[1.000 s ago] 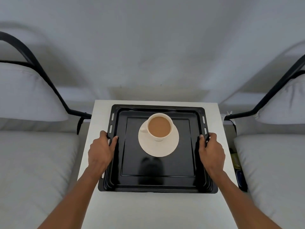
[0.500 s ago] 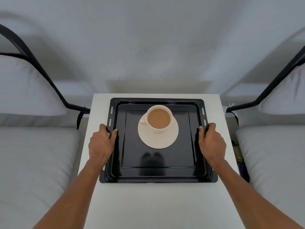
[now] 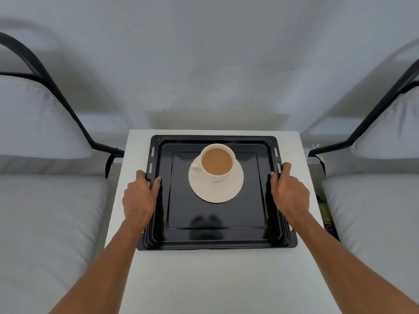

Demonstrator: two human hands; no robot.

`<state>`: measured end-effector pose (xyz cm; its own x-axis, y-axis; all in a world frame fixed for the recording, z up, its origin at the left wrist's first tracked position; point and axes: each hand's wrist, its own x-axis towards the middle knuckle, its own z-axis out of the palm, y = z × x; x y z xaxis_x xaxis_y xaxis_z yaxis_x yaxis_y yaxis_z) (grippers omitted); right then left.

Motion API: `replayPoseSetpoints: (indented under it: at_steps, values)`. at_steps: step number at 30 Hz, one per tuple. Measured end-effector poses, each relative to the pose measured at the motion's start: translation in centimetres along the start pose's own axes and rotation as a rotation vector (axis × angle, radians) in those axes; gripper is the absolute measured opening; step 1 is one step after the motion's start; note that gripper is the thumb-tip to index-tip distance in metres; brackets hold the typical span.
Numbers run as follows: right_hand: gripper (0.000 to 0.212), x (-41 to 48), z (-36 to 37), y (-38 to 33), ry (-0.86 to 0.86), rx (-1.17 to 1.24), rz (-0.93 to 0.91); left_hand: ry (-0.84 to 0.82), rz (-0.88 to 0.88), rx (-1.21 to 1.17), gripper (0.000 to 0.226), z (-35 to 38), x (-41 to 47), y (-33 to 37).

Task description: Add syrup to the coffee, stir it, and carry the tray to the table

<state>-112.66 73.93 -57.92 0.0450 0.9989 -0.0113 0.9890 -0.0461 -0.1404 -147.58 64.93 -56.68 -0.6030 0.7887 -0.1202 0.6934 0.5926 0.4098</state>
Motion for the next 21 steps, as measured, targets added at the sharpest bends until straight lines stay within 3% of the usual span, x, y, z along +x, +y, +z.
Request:
replayPoseSetpoints:
  at_steps: [11,16,21]
  values:
    - [0.047,-2.4,-1.2,-0.2,-0.083,-0.027,-0.014,0.013,0.147,0.37,0.051,-1.8,-0.6,0.0]
    - [0.061,-7.3,-1.6,0.7,-0.124,0.075,-0.003,-0.067,0.135,0.136,0.057,-3.0,-4.4,-2.1]
    - [0.083,-15.9,-2.1,2.9,-0.145,0.207,0.058,-0.039,0.066,-0.028,0.091,-3.8,-12.9,-5.9]
